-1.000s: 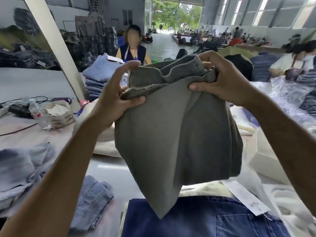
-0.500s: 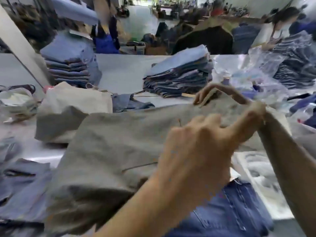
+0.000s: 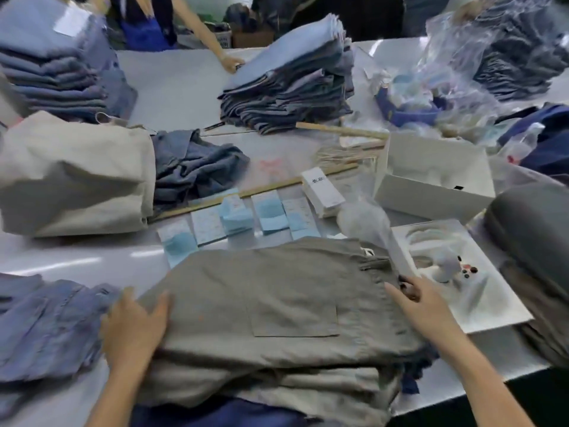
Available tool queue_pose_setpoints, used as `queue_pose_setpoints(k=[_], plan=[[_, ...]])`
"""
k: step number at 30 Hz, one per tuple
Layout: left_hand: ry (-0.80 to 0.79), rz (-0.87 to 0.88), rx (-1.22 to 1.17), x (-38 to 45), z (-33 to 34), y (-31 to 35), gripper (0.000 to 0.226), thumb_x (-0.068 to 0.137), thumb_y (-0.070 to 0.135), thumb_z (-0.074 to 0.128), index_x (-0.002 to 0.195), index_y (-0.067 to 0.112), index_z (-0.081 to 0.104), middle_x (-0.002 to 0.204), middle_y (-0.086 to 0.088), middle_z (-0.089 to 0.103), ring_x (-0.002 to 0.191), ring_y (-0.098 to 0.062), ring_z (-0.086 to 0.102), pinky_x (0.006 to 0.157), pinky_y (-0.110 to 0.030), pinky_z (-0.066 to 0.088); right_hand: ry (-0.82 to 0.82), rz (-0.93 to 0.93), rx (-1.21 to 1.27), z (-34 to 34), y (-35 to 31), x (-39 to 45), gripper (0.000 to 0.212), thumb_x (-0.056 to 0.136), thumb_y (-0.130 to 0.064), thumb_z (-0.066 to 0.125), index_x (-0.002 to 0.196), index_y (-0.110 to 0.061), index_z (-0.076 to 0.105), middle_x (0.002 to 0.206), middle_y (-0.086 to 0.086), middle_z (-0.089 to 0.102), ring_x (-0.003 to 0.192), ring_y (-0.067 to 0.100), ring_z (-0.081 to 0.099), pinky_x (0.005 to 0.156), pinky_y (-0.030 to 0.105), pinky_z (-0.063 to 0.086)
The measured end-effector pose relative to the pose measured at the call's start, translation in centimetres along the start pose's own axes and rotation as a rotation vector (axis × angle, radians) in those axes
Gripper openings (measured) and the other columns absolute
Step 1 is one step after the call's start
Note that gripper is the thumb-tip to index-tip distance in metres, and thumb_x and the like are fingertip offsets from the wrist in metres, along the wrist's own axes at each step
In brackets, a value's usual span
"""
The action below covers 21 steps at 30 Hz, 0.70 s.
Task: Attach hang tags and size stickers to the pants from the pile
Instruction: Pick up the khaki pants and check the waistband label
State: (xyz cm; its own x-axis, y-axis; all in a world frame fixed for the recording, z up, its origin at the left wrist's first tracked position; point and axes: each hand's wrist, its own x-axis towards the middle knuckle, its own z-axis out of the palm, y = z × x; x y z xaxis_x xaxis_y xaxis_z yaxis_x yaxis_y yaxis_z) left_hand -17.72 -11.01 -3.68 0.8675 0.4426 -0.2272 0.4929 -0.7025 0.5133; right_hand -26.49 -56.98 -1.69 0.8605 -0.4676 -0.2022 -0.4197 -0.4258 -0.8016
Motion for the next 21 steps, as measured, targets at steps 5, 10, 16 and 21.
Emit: queue_pose_setpoints(k=[5, 10, 16, 21], plan=[[-0.081, -0.045, -0.168, 1.3, -2.0, -3.7, 0.076, 0.069, 0.083, 0.065, 0.076, 0.007, 0.066, 0.08, -0.014, 0.068, 0.083, -0.04, 0.063, 0.077, -0.049, 0.046, -0.266, 0.058, 0.176, 0.0, -2.3, -1.0, 0.033, 0.08, -0.035, 0.084, 0.108, -0.026, 0.071, 0.097, -0.01, 0.079, 0.088, 0.007, 0.075, 0.071, 0.025, 0.059], [0.145, 0.307, -0.083, 0.4, -3.2, -5.0, 0.047, 0.084, 0.053, 0.075, 0.099, 0.009, 0.071, 0.092, -0.008, 0.057, 0.082, -0.034, 0.057, 0.076, -0.048, 0.048, -0.36, 0.012, 0.213, 0.5, -3.6, -1.7, 0.037, 0.086, -0.02, 0.08, 0.118, -0.03, 0.064, 0.104, -0.016, 0.076, 0.094, 0.003, 0.072, 0.071, 0.018, 0.057], [0.099, 0.378, -0.13, -1.3, -4.0, -3.7, 0.025, 0.094, 0.059, 0.042, 0.107, 0.04, 0.051, 0.096, -0.009, 0.071, 0.09, -0.042, 0.067, 0.073, -0.05, 0.05, -0.399, 0.054, 0.271, 0.5, -4.5, -0.5, 0.036, 0.084, -0.016, 0.08, 0.113, -0.03, 0.064, 0.1, -0.012, 0.077, 0.089, 0.005, 0.074, 0.065, 0.015, 0.056], [-0.458, 0.157, -0.512, -0.6, -5.6, -4.7, 0.058, 0.073, 0.057, 0.078, 0.126, 0.054, 0.056, 0.119, 0.021, 0.068, 0.113, -0.009, 0.065, 0.094, -0.036, 0.048, -0.499, 0.277, 0.486, 0.1, -4.5, 0.7, 0.048, 0.081, -0.018, 0.077, 0.126, -0.012, 0.06, 0.112, 0.016, 0.075, 0.099, 0.034, 0.074, 0.071, 0.041, 0.063]])
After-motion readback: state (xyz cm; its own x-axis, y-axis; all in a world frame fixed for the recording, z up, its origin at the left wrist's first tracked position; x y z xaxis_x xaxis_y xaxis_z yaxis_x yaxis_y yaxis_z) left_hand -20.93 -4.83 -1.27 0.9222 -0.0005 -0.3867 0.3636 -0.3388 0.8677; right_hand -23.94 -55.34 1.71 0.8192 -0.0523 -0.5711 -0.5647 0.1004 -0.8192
